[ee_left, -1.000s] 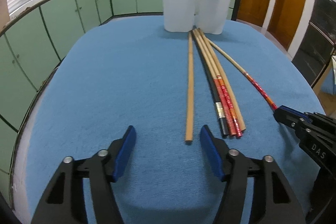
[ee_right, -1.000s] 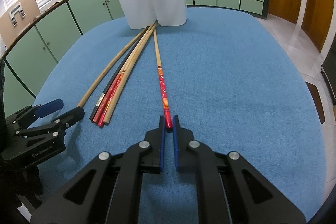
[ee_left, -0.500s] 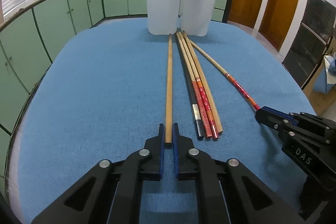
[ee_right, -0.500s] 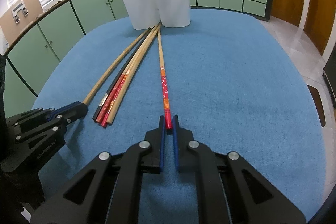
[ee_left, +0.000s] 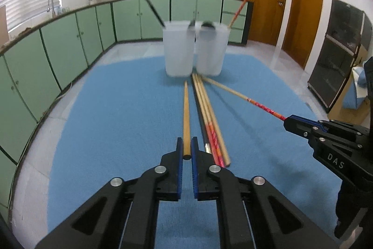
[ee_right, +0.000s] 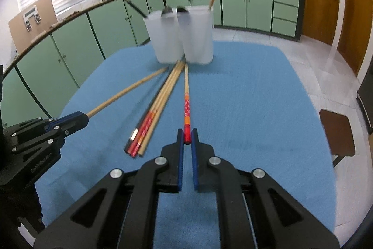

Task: Organize utensils
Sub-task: 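Grasp a plain wooden chopstick with the left gripper while the right gripper holds its chopstick, then lift both chopsticks and lower them into the white holder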

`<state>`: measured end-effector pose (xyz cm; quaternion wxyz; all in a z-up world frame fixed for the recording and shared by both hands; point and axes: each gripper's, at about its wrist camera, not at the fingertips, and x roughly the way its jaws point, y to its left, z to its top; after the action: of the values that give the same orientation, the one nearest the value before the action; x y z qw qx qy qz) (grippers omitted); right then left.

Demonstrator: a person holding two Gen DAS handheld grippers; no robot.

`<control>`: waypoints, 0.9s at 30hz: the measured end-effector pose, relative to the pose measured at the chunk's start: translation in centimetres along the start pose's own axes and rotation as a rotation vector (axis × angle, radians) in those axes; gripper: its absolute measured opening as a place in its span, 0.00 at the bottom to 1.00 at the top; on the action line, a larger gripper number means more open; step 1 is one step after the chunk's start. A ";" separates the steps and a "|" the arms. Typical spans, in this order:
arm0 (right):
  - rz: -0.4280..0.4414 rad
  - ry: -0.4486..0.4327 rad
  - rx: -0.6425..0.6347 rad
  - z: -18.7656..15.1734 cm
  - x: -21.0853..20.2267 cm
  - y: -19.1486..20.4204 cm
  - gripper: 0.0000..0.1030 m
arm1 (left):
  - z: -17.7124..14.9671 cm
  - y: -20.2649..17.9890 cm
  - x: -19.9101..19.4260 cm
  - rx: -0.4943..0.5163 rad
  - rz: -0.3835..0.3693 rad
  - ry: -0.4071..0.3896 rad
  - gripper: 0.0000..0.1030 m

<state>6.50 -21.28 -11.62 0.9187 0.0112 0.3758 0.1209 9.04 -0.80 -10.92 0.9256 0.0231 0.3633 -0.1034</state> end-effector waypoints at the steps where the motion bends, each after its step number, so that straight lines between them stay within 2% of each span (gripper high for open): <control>1: 0.000 -0.014 -0.005 0.5 -0.5 0.1 0.05 | 0.4 0.0 -0.5 0.000 -0.002 -0.014 0.06; 8: 0.010 -0.107 -0.032 3.4 -3.6 0.4 0.05 | 3.4 0.0 -3.3 -0.001 -0.028 -0.120 0.06; 16: 0.033 -0.186 -0.092 7.8 -6.4 1.6 0.05 | 6.4 0.1 -5.2 0.023 -0.045 -0.195 0.07; 27: 0.075 -0.180 -0.128 12.7 -6.8 2.3 0.05 | 10.1 0.4 -5.2 0.032 -0.099 -0.226 0.07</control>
<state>10.11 -19.73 2.42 0.9424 -0.0227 0.2824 0.1776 12.11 -0.66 0.01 0.9540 0.0080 0.2556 -0.1564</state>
